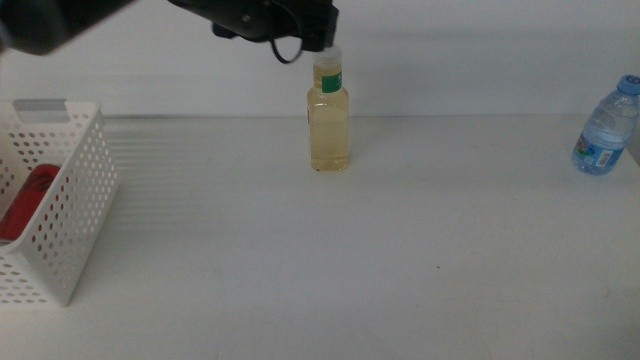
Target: Use arms to grab the bottles and put them into the dustbin to the left of the table.
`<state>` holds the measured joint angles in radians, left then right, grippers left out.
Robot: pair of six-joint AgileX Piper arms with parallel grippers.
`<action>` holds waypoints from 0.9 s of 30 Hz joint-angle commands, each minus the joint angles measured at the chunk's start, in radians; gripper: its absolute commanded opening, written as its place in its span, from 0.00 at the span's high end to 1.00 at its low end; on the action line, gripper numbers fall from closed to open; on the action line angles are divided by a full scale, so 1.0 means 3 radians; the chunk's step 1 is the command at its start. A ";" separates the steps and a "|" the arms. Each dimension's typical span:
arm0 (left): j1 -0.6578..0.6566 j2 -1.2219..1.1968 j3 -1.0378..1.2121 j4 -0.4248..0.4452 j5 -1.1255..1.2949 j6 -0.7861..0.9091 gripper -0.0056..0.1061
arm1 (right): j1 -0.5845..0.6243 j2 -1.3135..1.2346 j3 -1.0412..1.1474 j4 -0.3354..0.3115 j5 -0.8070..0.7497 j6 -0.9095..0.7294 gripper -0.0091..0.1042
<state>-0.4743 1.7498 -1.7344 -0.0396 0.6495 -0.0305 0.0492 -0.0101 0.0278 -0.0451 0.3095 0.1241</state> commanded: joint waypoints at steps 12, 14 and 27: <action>-0.0049 0.0059 0.0766 -0.0038 -0.2165 -0.0073 0.14 | -0.0024 -0.0091 -0.0027 -0.0043 -0.0243 -0.0024 0.36; -0.0037 0.0069 0.0952 -0.0038 -0.2535 -0.0066 0.14 | -0.0024 -0.0091 -0.0027 -0.0043 -0.0243 -0.0024 0.36; -0.0040 0.0599 0.1415 -0.0037 -0.3800 -0.0036 0.14 | -0.0024 -0.0091 -0.0027 -0.0043 -0.0243 -0.0024 0.36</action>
<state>-0.4846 1.9695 -1.2839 -0.0396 -0.3786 -0.0361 0.0492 -0.0101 0.0278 -0.0451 0.3095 0.1241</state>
